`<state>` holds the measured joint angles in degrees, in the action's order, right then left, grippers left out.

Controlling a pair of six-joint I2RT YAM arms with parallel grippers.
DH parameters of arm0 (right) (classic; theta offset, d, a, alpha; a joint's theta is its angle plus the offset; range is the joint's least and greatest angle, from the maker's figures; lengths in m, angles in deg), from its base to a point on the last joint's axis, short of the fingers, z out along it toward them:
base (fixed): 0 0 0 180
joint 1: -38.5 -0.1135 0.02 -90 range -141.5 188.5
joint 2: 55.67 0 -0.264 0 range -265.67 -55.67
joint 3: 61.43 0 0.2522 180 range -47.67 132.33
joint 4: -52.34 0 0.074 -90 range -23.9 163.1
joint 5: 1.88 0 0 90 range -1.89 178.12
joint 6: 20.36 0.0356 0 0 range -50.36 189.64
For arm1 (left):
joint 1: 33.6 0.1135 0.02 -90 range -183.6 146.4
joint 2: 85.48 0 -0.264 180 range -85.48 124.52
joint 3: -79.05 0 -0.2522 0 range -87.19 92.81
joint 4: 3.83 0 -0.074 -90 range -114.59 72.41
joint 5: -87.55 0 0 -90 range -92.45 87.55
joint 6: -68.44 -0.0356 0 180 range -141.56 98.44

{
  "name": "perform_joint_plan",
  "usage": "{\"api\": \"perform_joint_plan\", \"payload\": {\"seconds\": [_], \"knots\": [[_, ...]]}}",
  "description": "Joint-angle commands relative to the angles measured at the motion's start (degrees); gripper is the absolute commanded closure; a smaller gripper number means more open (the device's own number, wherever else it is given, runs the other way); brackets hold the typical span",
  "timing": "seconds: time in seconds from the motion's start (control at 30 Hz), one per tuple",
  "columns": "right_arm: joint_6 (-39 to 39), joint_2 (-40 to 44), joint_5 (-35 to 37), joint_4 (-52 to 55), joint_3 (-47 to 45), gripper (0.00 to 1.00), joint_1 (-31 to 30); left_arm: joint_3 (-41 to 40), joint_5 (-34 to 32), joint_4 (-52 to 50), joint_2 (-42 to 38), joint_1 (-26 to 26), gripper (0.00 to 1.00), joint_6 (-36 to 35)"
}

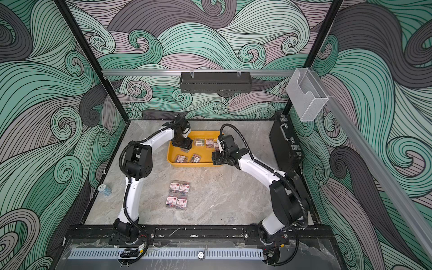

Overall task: Take the paper clips out of the storage box
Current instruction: Pick up the boxed paper clips from the storage box.

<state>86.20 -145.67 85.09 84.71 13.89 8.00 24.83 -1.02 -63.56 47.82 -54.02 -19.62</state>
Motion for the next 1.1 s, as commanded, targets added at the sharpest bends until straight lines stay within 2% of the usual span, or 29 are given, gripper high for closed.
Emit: {"api": "perform_joint_plan", "payload": {"seconds": [0.0, 0.6, 1.07], "knots": [[0.23, 1.78, -0.06, 0.46, -0.12, 0.28, 0.26, 2.05, -0.91, -2.55, 0.98, 0.17, 0.32, -0.43], [0.1, 3.07, 0.53, 0.9, -0.68, 0.28, 0.35, 3.42, -0.95, -3.86, 2.5, 0.05, 0.46, 0.35], [0.22, 3.66, 0.92, 0.68, -1.35, 0.28, 0.35, 3.2, -2.32, -5.03, -4.02, -0.58, 0.51, 2.63]]}}
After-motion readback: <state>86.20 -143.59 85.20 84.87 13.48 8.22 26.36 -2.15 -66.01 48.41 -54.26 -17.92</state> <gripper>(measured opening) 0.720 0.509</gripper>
